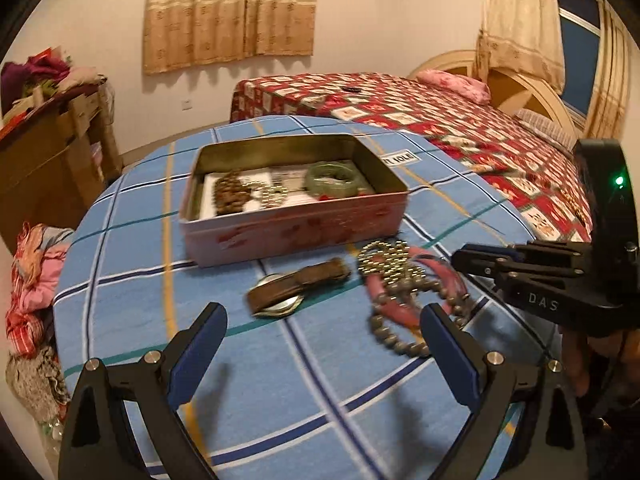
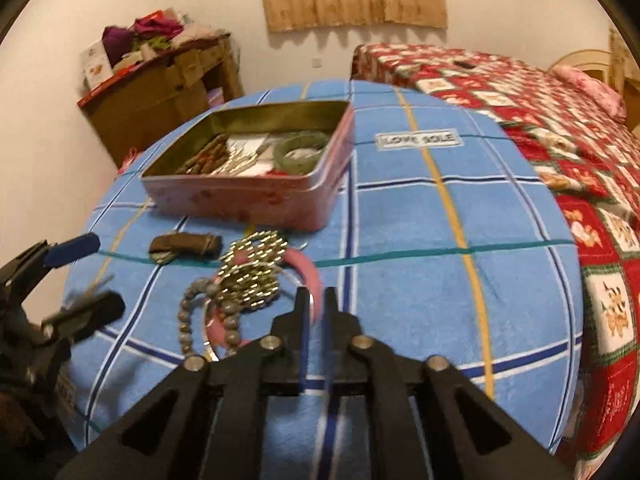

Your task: Organize jewelry

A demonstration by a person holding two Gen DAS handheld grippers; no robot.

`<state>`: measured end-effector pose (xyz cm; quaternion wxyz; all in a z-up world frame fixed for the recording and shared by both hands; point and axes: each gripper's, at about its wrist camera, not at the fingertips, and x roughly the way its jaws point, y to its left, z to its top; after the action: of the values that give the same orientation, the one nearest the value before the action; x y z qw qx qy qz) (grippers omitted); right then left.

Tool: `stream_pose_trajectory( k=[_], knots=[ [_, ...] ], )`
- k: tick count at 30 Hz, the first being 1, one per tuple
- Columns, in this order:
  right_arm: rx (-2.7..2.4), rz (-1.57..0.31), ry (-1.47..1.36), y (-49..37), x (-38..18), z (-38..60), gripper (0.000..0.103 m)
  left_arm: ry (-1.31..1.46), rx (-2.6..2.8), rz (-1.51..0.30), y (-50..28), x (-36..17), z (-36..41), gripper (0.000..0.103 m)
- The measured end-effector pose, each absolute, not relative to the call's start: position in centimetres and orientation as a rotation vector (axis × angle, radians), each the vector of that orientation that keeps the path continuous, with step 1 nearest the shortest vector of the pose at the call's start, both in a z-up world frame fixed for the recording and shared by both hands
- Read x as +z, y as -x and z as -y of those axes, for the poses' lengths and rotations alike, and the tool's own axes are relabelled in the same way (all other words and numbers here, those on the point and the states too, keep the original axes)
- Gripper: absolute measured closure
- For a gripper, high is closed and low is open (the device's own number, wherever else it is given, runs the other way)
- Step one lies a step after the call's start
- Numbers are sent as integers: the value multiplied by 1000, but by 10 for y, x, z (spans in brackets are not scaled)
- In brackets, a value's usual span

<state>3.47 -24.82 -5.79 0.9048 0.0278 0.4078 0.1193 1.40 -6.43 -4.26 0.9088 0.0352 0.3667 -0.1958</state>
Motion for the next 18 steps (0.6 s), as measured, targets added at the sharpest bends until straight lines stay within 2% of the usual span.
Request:
stream_pose_trajectory(
  k=[1,8,14,18],
  knots=[
    [245,-834,-68,-33,-57,251,68,-79,-412,-758,-16,-43,70,6],
    [189,-796,-104,-25,-54,272,57,-119,-432,-755,-25,-40,106,6],
    [156,-820,-150,-26,-66,281,58,-176,-450,-763,-33,-46,135,6],
    [154,-798,-162,-24,-61,285,58,-224,-407,-800,-32,-56,126,6]
  ],
)
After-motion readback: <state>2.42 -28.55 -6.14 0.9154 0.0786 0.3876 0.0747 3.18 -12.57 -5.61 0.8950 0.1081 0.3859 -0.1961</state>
